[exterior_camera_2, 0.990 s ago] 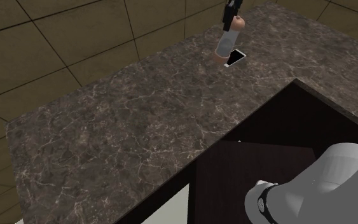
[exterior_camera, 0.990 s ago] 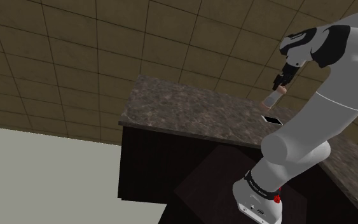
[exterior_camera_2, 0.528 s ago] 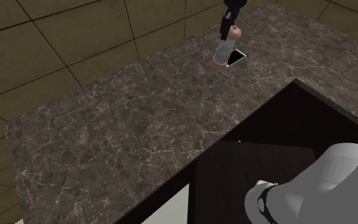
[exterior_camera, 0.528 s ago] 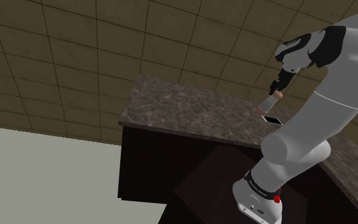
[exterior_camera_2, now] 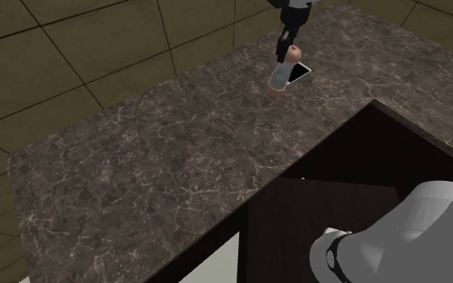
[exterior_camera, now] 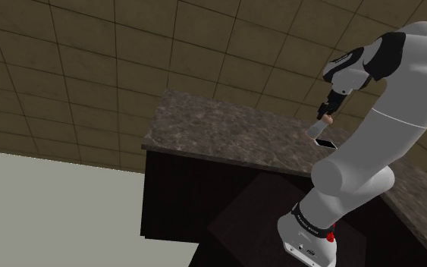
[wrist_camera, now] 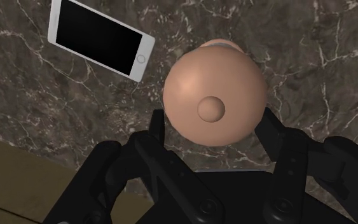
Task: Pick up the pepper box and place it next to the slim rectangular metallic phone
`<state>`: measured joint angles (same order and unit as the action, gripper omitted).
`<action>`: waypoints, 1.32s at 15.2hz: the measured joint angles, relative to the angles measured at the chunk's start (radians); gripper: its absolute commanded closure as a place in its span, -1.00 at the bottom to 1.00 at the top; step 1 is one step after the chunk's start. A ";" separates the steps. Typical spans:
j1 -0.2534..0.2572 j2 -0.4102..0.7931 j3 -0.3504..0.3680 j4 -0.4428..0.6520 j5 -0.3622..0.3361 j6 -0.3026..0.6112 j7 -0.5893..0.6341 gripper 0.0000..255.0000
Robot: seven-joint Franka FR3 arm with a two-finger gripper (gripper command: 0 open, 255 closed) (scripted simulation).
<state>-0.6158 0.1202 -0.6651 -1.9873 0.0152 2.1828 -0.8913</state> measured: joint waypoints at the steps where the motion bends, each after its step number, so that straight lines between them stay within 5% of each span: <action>1: -0.003 0.010 0.001 -0.006 0.008 0.014 -0.005 1.00; 9: -0.005 0.028 0.004 -0.025 0.022 0.048 -0.011 1.00; 10: -0.005 0.028 0.004 -0.025 0.022 0.048 -0.011 -1.00; 16: -0.005 0.028 0.004 -0.025 0.022 0.048 -0.011 -1.00; 20: 0.010 -0.034 -0.001 0.006 -0.025 -0.032 0.019 -1.00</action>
<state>-0.6055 0.0859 -0.6661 -1.9811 -0.0103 2.1507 -0.8721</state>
